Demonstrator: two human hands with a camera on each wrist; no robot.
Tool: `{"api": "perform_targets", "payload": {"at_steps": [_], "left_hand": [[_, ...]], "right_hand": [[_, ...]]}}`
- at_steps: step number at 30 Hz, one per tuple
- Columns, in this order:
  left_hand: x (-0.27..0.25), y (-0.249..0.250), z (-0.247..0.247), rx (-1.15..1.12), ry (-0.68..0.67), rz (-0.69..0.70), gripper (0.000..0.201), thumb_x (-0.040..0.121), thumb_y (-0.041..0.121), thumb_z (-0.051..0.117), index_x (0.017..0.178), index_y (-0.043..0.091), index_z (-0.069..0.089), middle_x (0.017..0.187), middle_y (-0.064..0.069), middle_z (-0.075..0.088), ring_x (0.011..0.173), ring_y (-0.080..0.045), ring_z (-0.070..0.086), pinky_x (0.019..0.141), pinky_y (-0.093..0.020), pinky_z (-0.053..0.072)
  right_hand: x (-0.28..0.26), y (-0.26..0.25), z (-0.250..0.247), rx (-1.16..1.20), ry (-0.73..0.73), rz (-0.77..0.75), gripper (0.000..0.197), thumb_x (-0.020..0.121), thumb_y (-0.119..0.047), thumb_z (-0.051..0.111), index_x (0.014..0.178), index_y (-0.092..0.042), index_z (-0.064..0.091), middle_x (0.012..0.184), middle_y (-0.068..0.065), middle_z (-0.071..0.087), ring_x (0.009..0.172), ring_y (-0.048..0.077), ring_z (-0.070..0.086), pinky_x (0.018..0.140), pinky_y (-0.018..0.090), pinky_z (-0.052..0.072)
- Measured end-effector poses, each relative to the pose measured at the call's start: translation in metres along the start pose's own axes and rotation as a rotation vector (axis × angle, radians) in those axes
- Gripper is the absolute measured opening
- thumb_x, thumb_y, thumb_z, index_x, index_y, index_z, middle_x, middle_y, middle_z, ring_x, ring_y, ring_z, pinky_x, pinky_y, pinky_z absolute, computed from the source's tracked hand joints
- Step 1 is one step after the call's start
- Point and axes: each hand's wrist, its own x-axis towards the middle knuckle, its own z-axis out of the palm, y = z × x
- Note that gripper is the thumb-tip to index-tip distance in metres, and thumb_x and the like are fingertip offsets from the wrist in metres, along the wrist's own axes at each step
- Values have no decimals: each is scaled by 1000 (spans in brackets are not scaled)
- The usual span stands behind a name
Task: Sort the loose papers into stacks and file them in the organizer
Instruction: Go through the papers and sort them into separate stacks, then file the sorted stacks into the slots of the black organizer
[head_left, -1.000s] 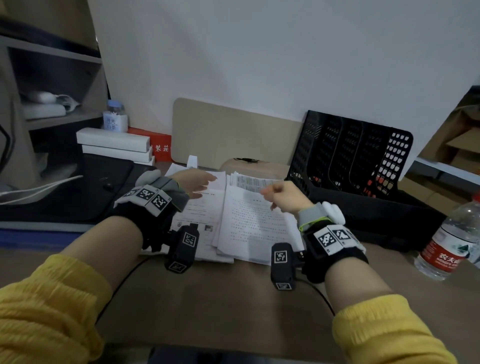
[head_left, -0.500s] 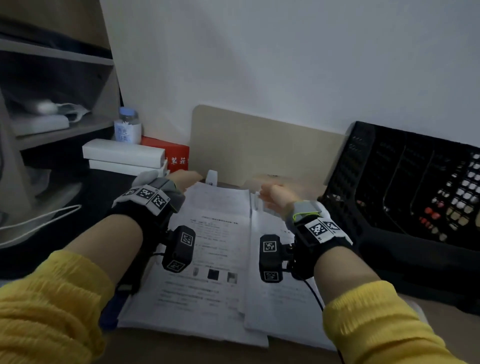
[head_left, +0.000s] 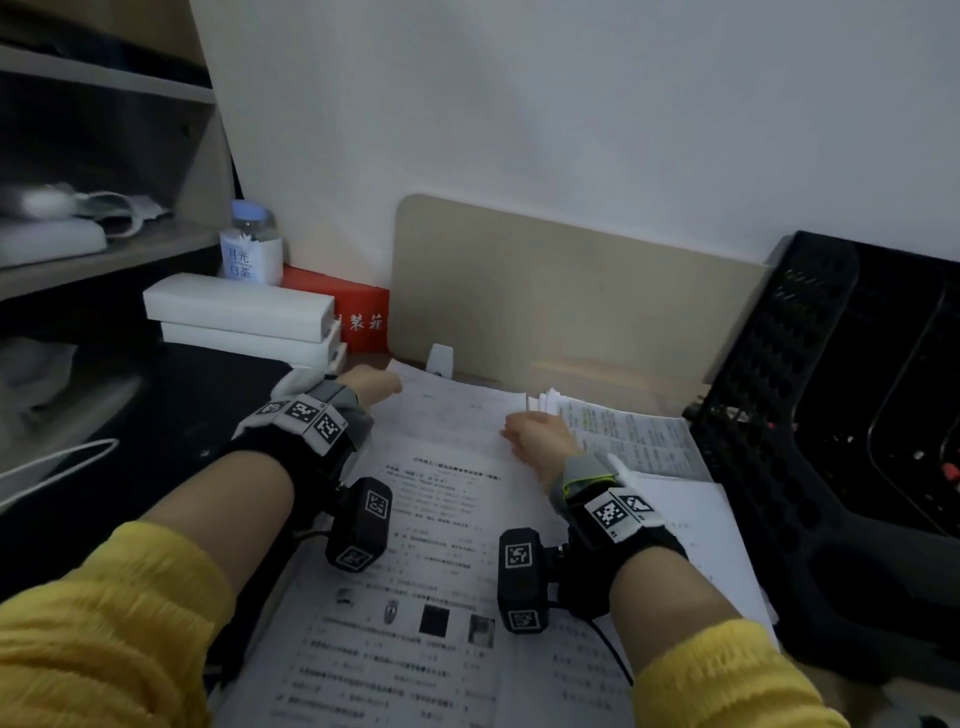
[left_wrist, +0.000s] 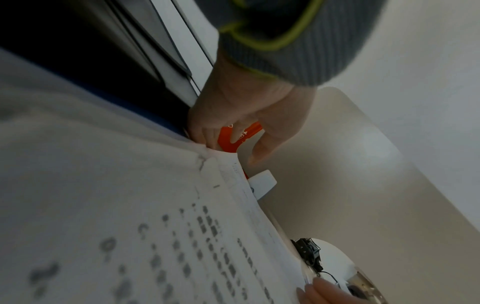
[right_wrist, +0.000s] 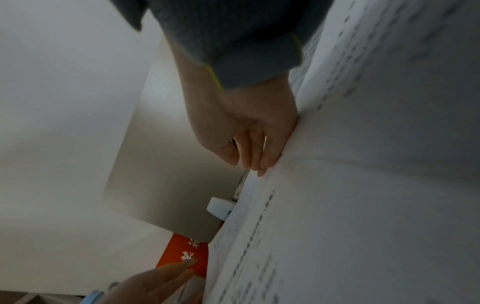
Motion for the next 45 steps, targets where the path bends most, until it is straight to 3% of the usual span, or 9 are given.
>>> {"api": "perform_targets", "payload": {"at_steps": [6, 13, 17, 21, 27, 31, 35, 41, 45], "left_hand": [[0, 3, -8, -111, -24, -15, 64, 93, 18, 61, 144, -5, 30, 148, -18, 39, 135, -34, 40, 104, -37, 37], [6, -7, -16, -164, -96, 11, 69, 74, 35, 80, 131, 5, 52, 130, -12, 59, 116, -31, 58, 103, -39, 45], [2, -5, -16, 54, -114, 5, 74, 85, 42, 68, 140, 0, 42, 142, -16, 48, 129, -32, 47, 97, -33, 41], [9, -11, -15, 115, -129, 49, 94, 61, 63, 78, 131, 6, 53, 134, -11, 57, 118, -29, 57, 104, -38, 43], [-7, -5, -2, -62, 61, 215, 47, 91, 41, 60, 120, 3, 62, 117, -11, 63, 97, -24, 60, 87, -30, 47], [-27, -3, -12, -375, 170, 432, 39, 93, 37, 59, 102, 0, 67, 103, -18, 70, 97, -34, 66, 91, -46, 53], [-60, 13, -33, -437, 419, 598, 48, 95, 39, 55, 67, 1, 53, 63, -7, 48, 61, -20, 48, 57, -22, 38], [-105, 29, -66, -612, 563, 798, 59, 89, 59, 51, 81, 1, 62, 72, -10, 51, 69, -13, 48, 64, -28, 39], [-139, 35, -72, -612, 545, 909, 44, 97, 39, 52, 65, 9, 47, 59, -4, 41, 51, -4, 38, 49, -18, 32]], "right_hand": [[0, 4, 6, -95, 12, -100, 29, 89, -6, 53, 115, -6, 66, 104, 5, 61, 97, 19, 53, 99, 34, 44], [2, 7, 6, -118, 33, -129, 29, 89, -7, 55, 114, -9, 67, 105, 1, 61, 102, 16, 54, 105, 35, 44], [5, 9, 5, -126, 36, -135, 29, 88, -8, 55, 113, -11, 68, 104, 0, 61, 99, 14, 53, 105, 36, 44], [5, 9, 7, -114, 45, -129, 27, 87, -8, 56, 110, -12, 69, 103, 0, 62, 97, 15, 53, 104, 37, 44], [1, 5, 6, -133, 51, -150, 28, 87, -7, 55, 112, -10, 69, 104, -1, 61, 102, 16, 54, 102, 34, 45], [-10, -2, 5, -183, 90, -214, 34, 89, -12, 52, 120, -8, 64, 103, 1, 59, 91, 18, 55, 82, 32, 47], [-35, -18, -4, -141, 165, -257, 35, 93, -18, 52, 126, -9, 57, 117, 6, 60, 110, 24, 56, 94, 34, 46], [-74, -53, -13, 9, 192, -379, 52, 95, -28, 54, 141, -7, 38, 131, 7, 53, 121, 21, 50, 101, 32, 41], [-102, -72, -24, 116, 208, -451, 66, 94, -27, 57, 147, -2, 25, 134, 12, 46, 120, 18, 46, 106, 32, 36]]}}
